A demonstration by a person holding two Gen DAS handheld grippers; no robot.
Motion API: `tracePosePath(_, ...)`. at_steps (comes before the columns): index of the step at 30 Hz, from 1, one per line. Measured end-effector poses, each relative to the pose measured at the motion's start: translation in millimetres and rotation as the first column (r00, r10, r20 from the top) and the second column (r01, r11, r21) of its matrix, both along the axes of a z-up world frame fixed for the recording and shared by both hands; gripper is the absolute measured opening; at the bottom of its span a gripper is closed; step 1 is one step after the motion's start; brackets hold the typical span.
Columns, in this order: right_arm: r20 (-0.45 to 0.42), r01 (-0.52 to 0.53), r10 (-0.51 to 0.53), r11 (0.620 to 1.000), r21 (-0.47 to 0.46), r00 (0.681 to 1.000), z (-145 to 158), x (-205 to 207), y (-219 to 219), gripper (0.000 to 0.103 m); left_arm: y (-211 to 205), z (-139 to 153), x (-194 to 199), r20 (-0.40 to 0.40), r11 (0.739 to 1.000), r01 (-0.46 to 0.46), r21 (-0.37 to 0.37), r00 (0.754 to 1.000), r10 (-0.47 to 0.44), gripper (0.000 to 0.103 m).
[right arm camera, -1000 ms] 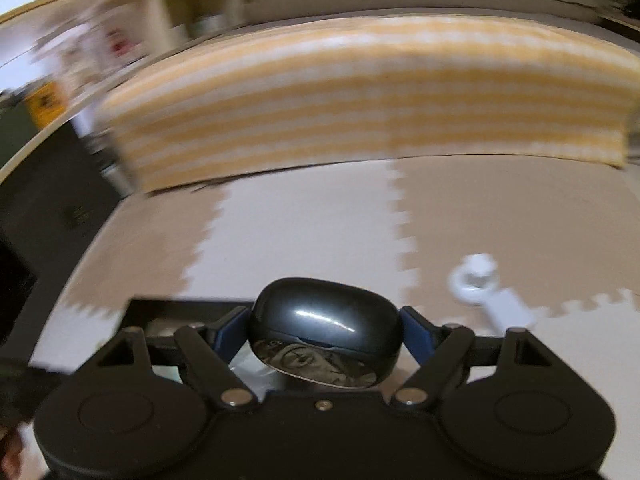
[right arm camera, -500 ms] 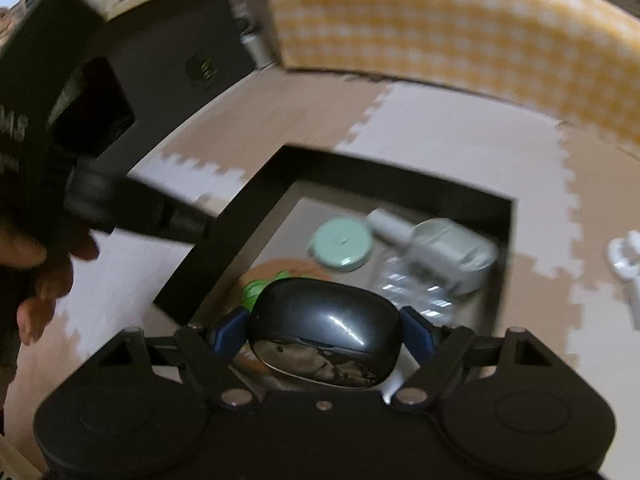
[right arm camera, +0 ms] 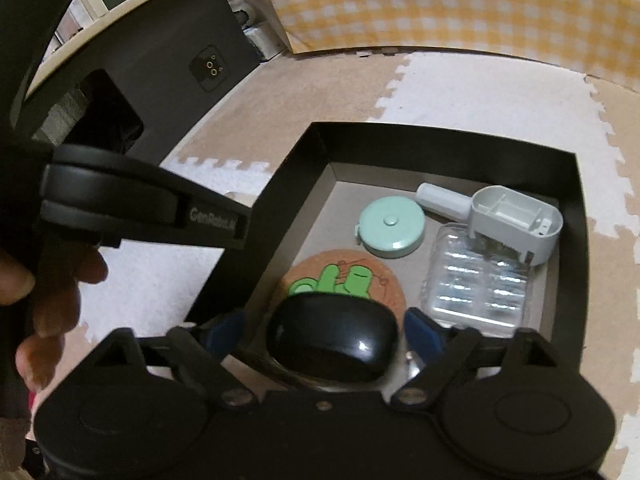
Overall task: Organize rigid objects
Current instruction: 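Carry the black oval case into the black box and release it, then move the right tool to the white charger plug and grasp it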
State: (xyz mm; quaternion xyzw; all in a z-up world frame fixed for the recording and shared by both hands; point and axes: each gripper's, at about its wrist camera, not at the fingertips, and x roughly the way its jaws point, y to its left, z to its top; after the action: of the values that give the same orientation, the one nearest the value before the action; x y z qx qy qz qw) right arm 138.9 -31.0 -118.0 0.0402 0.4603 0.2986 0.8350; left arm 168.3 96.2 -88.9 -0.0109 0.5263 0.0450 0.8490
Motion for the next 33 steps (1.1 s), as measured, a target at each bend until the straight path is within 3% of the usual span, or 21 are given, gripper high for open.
tracePosePath(14,-0.013,0.009,-0.009,1.0,0.002,1.0,4.6,-0.5,-8.9,0.091,0.1,-0.3,0.0,0.0,1.0,0.0,0.001,1.0,0.0,0.002)
tracePosePath(23,0.092,0.03,-0.027,0.999,-0.027,0.995,41.7,-3.9,-43.8,0.092,0.0,-0.3,-0.1,0.0,1.0,0.0,0.002,1.0,0.0,0.002)
tracePosePath(33,0.216,0.171,-0.169,0.985,0.012,0.962,84.4,6.4,-97.3,0.096,0.4,-0.5,0.3,0.0,1.0,0.002,0.003,1.0,-0.002,0.002)
